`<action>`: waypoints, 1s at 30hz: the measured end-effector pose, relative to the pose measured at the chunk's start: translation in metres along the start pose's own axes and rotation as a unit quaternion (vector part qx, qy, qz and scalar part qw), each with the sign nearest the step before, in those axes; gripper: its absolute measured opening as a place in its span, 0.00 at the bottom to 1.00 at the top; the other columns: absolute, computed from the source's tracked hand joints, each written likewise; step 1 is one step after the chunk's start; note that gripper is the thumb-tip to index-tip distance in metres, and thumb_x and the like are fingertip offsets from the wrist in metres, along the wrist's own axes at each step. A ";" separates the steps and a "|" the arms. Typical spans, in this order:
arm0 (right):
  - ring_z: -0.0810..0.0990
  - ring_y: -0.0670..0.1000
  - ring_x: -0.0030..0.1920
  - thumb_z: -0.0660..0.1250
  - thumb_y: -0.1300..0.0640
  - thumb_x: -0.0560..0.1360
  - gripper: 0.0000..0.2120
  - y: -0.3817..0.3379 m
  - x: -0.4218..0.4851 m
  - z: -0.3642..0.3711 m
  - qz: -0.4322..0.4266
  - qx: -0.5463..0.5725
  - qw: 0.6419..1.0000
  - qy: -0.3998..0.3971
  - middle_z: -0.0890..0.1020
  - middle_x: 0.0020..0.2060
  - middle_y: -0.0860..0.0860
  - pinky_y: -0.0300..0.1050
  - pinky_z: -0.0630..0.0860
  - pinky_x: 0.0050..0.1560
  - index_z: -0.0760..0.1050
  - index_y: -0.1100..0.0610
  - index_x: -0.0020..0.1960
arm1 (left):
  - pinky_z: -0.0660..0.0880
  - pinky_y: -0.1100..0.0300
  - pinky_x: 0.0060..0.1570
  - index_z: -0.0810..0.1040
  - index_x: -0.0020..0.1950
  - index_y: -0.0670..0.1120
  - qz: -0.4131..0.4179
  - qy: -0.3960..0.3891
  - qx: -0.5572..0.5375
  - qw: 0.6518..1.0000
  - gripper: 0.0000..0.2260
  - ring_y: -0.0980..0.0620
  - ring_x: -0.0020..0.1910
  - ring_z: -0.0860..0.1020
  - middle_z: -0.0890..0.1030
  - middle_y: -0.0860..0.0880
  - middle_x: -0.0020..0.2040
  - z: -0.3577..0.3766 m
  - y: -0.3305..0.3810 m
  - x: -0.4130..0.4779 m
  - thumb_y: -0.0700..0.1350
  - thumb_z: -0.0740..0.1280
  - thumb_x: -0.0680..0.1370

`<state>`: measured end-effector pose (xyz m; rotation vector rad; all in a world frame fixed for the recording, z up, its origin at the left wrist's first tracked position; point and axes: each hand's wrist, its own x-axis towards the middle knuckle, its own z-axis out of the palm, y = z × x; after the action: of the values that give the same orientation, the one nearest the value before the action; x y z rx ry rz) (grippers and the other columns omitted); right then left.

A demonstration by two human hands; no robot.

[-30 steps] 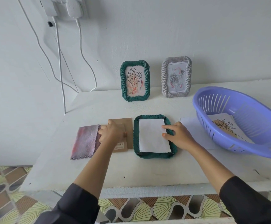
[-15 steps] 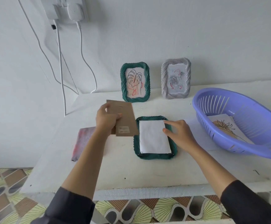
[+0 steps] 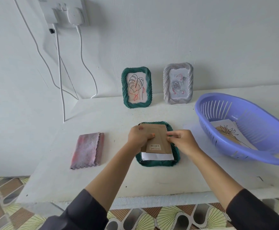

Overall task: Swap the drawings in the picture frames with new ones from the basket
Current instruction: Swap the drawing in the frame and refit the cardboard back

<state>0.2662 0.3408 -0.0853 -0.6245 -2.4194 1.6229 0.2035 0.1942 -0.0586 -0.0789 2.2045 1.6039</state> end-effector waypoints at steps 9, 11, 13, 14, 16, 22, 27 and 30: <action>0.80 0.52 0.54 0.66 0.66 0.72 0.12 0.000 0.001 0.000 0.017 -0.002 1.000 0.009 0.83 0.51 0.55 0.48 0.75 0.60 0.81 0.60 0.54 | 0.79 0.44 0.52 0.68 0.68 0.41 -0.008 0.001 0.027 1.000 0.28 0.40 0.54 0.80 0.77 0.40 0.59 0.009 -0.002 0.005 0.41 0.74 0.70; 0.80 0.52 0.53 0.65 0.66 0.72 0.12 -0.001 0.001 0.000 0.017 -0.003 1.000 0.013 0.83 0.52 0.56 0.48 0.75 0.60 0.80 0.61 0.54 | 0.78 0.45 0.53 0.68 0.68 0.41 -0.005 0.006 0.035 0.999 0.28 0.41 0.55 0.79 0.76 0.40 0.60 0.009 -0.002 0.005 0.41 0.73 0.70; 0.79 0.52 0.54 0.66 0.66 0.72 0.13 -0.001 0.001 0.000 0.020 -0.006 1.000 0.017 0.83 0.53 0.56 0.48 0.75 0.60 0.80 0.61 0.55 | 0.78 0.45 0.54 0.67 0.68 0.41 0.000 0.007 0.047 0.999 0.28 0.41 0.55 0.79 0.76 0.41 0.60 0.010 -0.002 0.005 0.42 0.73 0.71; 0.79 0.52 0.54 0.65 0.66 0.72 0.13 -0.001 0.001 0.000 0.023 -0.007 1.000 0.018 0.83 0.53 0.56 0.48 0.75 0.60 0.80 0.61 0.55 | 0.78 0.46 0.54 0.67 0.68 0.40 0.004 0.008 0.054 0.999 0.28 0.41 0.56 0.79 0.76 0.41 0.60 0.010 -0.002 0.006 0.42 0.73 0.71; 0.79 0.52 0.54 0.65 0.66 0.72 0.13 -0.001 0.001 0.000 0.026 -0.009 0.999 0.018 0.83 0.53 0.55 0.47 0.75 0.59 0.80 0.60 0.55 | 0.78 0.46 0.54 0.68 0.67 0.40 0.013 0.009 0.067 0.998 0.26 0.42 0.56 0.79 0.76 0.41 0.59 0.010 -0.002 0.005 0.42 0.72 0.72; 0.79 0.53 0.56 0.65 0.65 0.72 0.14 -0.001 0.002 0.001 0.038 -0.016 0.999 0.019 0.82 0.54 0.55 0.47 0.75 0.59 0.80 0.60 0.56 | 0.76 0.55 0.53 0.71 0.61 0.42 0.046 0.003 0.144 0.988 0.18 0.47 0.50 0.75 0.76 0.44 0.55 0.010 -0.005 0.005 0.45 0.69 0.74; 0.79 0.53 0.55 0.66 0.65 0.71 0.14 -0.002 0.002 0.001 0.043 -0.034 0.998 0.022 0.82 0.55 0.55 0.46 0.74 0.58 0.80 0.59 0.56 | 0.68 0.60 0.47 0.72 0.61 0.38 0.081 0.023 0.227 0.970 0.20 0.49 0.52 0.71 0.75 0.43 0.57 0.010 -0.008 0.006 0.49 0.68 0.75; 0.78 0.53 0.58 0.66 0.65 0.71 0.15 -0.003 0.003 0.002 0.044 -0.064 0.997 0.020 0.82 0.56 0.54 0.46 0.74 0.59 0.79 0.58 0.57 | 0.67 0.59 0.49 0.74 0.58 0.38 0.089 0.035 0.278 0.956 0.20 0.45 0.59 0.70 0.75 0.40 0.57 0.010 -0.010 0.007 0.52 0.68 0.74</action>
<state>0.2627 0.3396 -0.0838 -0.7873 -2.5139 1.4795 0.2025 0.2010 -0.0727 0.2347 2.6964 1.0115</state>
